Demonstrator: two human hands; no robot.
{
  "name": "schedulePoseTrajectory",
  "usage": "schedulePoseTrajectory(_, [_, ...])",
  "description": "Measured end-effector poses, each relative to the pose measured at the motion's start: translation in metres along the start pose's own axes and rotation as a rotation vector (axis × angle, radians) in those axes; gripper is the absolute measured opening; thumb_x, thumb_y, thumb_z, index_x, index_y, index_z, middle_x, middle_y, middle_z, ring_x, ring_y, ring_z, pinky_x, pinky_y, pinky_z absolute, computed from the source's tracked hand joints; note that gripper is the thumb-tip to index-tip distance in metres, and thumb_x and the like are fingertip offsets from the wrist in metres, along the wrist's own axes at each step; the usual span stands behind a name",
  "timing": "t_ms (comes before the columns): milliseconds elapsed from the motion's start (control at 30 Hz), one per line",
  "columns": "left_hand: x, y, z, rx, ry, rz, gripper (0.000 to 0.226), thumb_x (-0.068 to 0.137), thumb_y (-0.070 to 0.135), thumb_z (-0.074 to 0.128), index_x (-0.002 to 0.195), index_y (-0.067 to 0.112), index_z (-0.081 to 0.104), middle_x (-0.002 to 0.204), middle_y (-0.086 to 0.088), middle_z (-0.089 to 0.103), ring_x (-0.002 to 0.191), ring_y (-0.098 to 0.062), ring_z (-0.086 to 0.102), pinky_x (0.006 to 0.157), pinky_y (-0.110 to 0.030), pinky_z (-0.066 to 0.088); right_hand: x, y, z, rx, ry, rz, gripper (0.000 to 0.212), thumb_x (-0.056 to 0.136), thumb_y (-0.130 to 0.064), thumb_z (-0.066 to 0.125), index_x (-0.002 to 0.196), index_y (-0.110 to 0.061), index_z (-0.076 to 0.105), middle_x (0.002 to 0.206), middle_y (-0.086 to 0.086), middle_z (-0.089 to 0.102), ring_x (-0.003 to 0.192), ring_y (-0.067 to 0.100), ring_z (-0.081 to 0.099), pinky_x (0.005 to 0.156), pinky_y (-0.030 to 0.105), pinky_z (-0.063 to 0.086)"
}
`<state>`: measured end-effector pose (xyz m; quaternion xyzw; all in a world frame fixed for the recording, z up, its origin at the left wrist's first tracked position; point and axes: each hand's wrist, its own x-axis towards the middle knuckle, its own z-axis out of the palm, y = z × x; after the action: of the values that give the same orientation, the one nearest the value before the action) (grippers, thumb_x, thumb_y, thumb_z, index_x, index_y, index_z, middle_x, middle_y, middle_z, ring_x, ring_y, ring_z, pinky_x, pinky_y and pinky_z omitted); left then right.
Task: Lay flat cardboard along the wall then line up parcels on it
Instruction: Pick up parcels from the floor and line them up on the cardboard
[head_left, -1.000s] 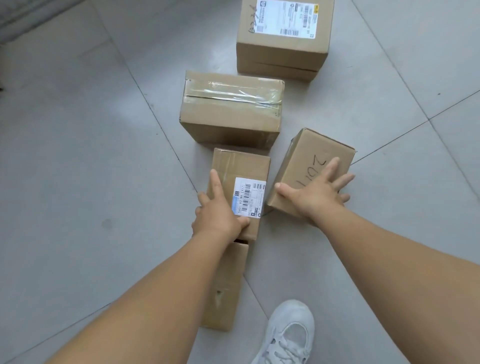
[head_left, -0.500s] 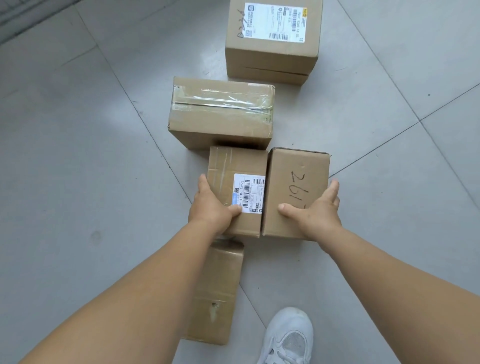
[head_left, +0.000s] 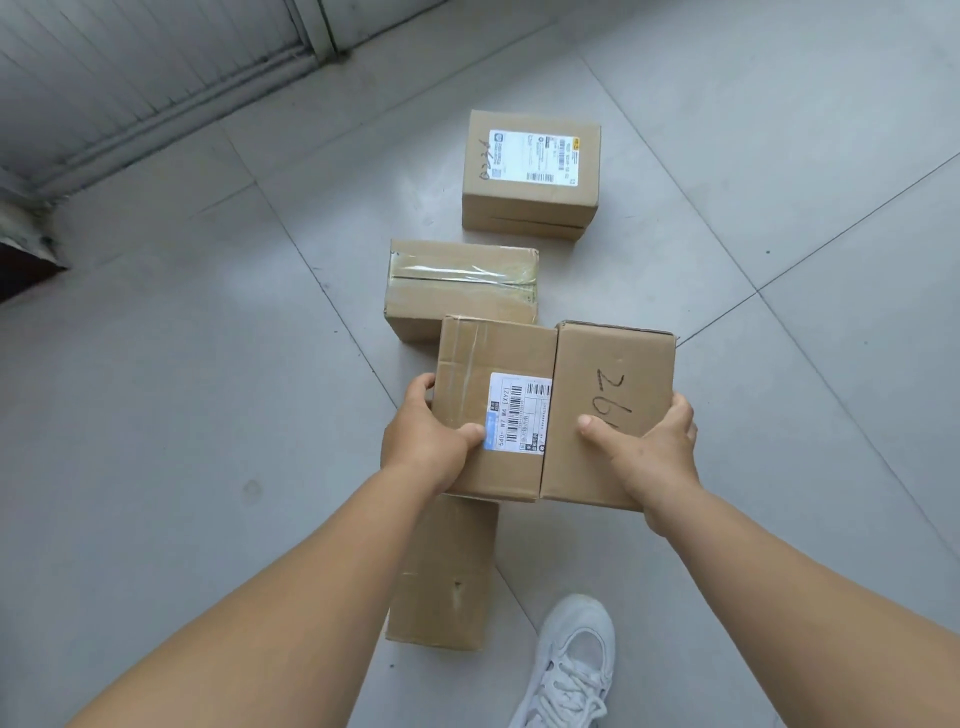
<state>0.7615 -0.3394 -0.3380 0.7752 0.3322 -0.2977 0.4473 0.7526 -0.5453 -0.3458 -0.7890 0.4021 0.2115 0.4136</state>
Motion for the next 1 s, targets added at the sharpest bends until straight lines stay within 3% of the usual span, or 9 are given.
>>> schedulePoseTrajectory(267, [-0.061, 0.031, -0.099, -0.076, 0.031, 0.101, 0.067, 0.080, 0.020, 0.072, 0.136, 0.034, 0.040, 0.114, 0.012, 0.056, 0.100, -0.018, 0.060, 0.088, -0.035, 0.051, -0.098, -0.070, -0.008, 0.097, 0.069, -0.086, 0.103, 0.065, -0.046, 0.079, 0.146, -0.033, 0.018, 0.148, -0.005, 0.027, 0.130, 0.023, 0.040, 0.105, 0.049, 0.038])
schedulePoseTrajectory(467, [-0.120, 0.045, -0.217, -0.150, 0.079, 0.214, 0.063, 0.080, 0.020, 0.071, 0.134, 0.032, 0.042, 0.106, 0.014, 0.053, 0.098, -0.017, 0.058, 0.083, -0.034, 0.050, -0.199, -0.140, 0.007, 0.208, 0.089, -0.194, 0.098, 0.070, -0.042, 0.077, 0.147, -0.034, 0.016, 0.146, -0.006, 0.026, 0.127, 0.023, 0.040, 0.102, 0.050, 0.041])
schedulePoseTrajectory(567, [-0.146, 0.039, -0.264, -0.214, 0.120, 0.224, 0.059, 0.081, 0.020, 0.071, 0.133, 0.029, 0.045, 0.108, 0.013, 0.055, 0.094, -0.015, 0.058, 0.076, -0.030, 0.048, -0.241, -0.167, 0.018, 0.222, 0.069, -0.252, 0.096, 0.072, -0.040, 0.076, 0.146, -0.034, 0.016, 0.146, -0.006, 0.027, 0.127, 0.023, 0.040, 0.102, 0.050, 0.042])
schedulePoseTrajectory(667, [-0.168, 0.029, -0.302, -0.276, 0.174, 0.233, 0.057, 0.083, 0.019, 0.070, 0.133, 0.028, 0.045, 0.100, 0.017, 0.052, 0.079, -0.003, 0.055, 0.064, -0.024, 0.044, -0.275, -0.191, 0.030, 0.220, 0.049, -0.318, 0.096, 0.070, -0.041, 0.076, 0.146, -0.031, 0.019, 0.145, -0.004, 0.028, 0.127, 0.024, 0.040, 0.102, 0.051, 0.041])
schedulePoseTrajectory(800, [-0.194, 0.009, -0.343, -0.343, 0.270, 0.213, 0.057, 0.083, 0.020, 0.070, 0.134, 0.029, 0.045, 0.108, 0.015, 0.052, 0.082, -0.006, 0.054, 0.066, -0.024, 0.043, -0.310, -0.214, 0.048, 0.190, -0.015, -0.401, 0.099, 0.066, -0.044, 0.077, 0.146, -0.031, 0.019, 0.144, -0.005, 0.030, 0.129, 0.024, 0.038, 0.105, 0.050, 0.039])
schedulePoseTrajectory(1000, [-0.234, -0.036, -0.386, -0.407, 0.419, 0.153, 0.057, 0.085, 0.021, 0.067, 0.136, 0.028, 0.043, 0.094, 0.020, 0.048, 0.073, 0.006, 0.049, 0.057, -0.018, 0.040, -0.358, -0.229, 0.083, 0.117, -0.150, -0.507, 0.095, 0.074, -0.037, 0.076, 0.149, -0.026, 0.018, 0.145, -0.002, 0.030, 0.131, 0.023, 0.036, 0.108, 0.048, 0.036])
